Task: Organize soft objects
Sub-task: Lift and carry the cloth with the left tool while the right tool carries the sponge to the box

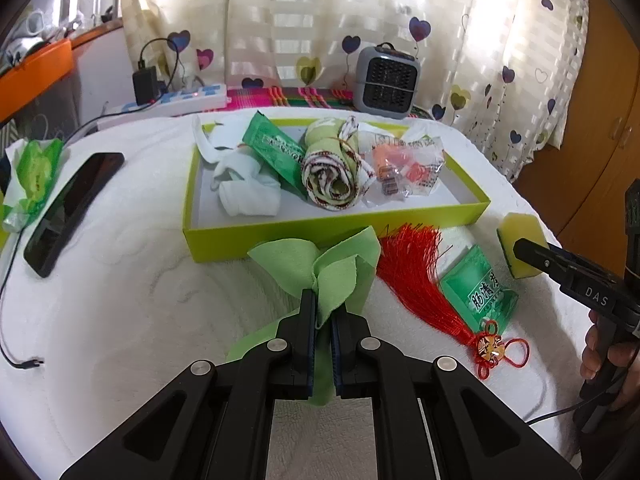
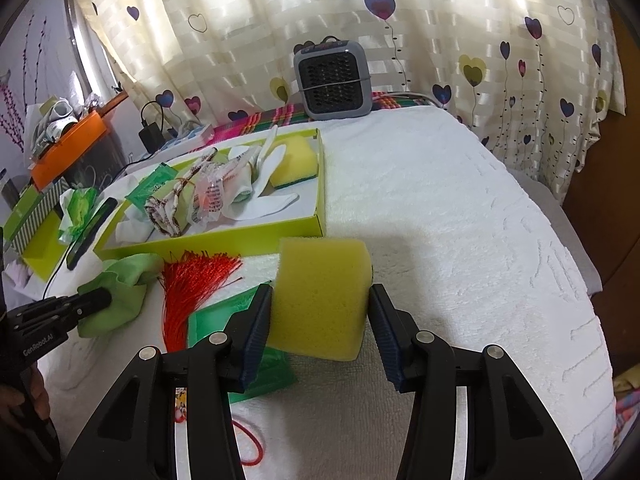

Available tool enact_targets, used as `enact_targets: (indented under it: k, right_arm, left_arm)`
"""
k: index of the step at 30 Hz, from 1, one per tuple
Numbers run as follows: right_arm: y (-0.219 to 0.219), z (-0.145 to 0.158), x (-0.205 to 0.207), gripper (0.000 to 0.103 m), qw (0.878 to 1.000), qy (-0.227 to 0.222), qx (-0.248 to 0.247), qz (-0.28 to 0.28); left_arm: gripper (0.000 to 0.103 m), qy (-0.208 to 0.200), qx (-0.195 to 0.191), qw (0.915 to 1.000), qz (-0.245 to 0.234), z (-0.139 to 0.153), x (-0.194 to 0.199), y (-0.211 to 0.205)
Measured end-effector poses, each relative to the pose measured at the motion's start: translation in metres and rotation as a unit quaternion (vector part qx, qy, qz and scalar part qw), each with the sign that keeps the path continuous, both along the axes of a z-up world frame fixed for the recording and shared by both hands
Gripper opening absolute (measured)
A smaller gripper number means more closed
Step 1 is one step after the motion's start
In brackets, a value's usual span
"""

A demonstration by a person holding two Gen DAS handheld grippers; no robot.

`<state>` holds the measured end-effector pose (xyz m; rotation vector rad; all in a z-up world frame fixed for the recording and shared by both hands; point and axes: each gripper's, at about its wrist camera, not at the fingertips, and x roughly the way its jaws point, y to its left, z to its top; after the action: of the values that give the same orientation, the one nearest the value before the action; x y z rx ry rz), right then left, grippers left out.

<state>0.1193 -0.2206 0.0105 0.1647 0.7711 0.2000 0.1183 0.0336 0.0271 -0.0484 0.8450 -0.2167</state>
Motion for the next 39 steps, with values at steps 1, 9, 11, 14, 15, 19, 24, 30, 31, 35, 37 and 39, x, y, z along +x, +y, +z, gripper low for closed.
enact_targets:
  k: [1,9,11,14,15,19,24,30,31,35,37,39]
  right_arm:
    - [0.0,0.001,-0.001,0.049,1.0,-0.003,0.002,0.001]
    - [0.003,0.006,-0.006,0.049,1.0,-0.011,0.001,0.002]
    - [0.003,0.007,-0.008,0.049,1.0,-0.013,0.0,0.003]
    - [0.004,0.009,-0.011,0.049,1.0,-0.016,0.0,0.004]
    - [0.004,0.01,-0.011,0.049,1.0,-0.017,-0.001,0.004]
    - [0.007,0.012,-0.013,0.049,1.0,-0.018,-0.004,0.006]
    - [0.008,0.017,-0.016,0.049,1.0,-0.026,-0.003,0.006]
    - [0.011,0.025,-0.019,0.049,0.999,-0.036,-0.001,0.009]
    - [0.012,0.027,-0.019,0.049,0.999,-0.039,-0.002,0.01]
    - [0.013,0.036,-0.019,0.049,0.999,-0.049,0.002,0.015]
    - [0.014,0.039,-0.018,0.049,0.998,-0.054,0.002,0.016]
    - [0.015,0.042,-0.017,0.049,0.998,-0.057,0.002,0.017]
  left_arm:
    - [0.006,-0.002,0.001,1.0,0.001,0.001,-0.001,0.0]
    - [0.006,-0.009,-0.001,1.0,-0.003,0.007,-0.006,-0.001]
    - [0.006,-0.012,-0.001,0.9999,-0.004,0.009,-0.007,-0.001]
    - [0.006,-0.018,-0.001,0.9998,-0.005,0.014,-0.009,-0.001]
    - [0.006,-0.02,-0.001,0.9998,-0.006,0.015,-0.01,-0.001]
    - [0.006,-0.026,-0.003,0.9996,-0.008,0.02,-0.012,-0.001]
    - [0.006,-0.031,-0.003,0.9995,-0.009,0.024,-0.014,-0.001]
    - [0.006,-0.039,-0.002,0.9992,-0.008,0.031,-0.016,0.0]
    - [0.006,-0.041,-0.002,0.9991,-0.008,0.033,-0.016,0.001]
    - [0.006,-0.05,-0.004,0.9987,-0.01,0.041,-0.015,0.002]
    - [0.006,-0.053,-0.007,0.9985,-0.01,0.045,-0.013,0.003]
    - [0.006,-0.056,-0.008,0.9983,-0.01,0.048,-0.01,0.005]
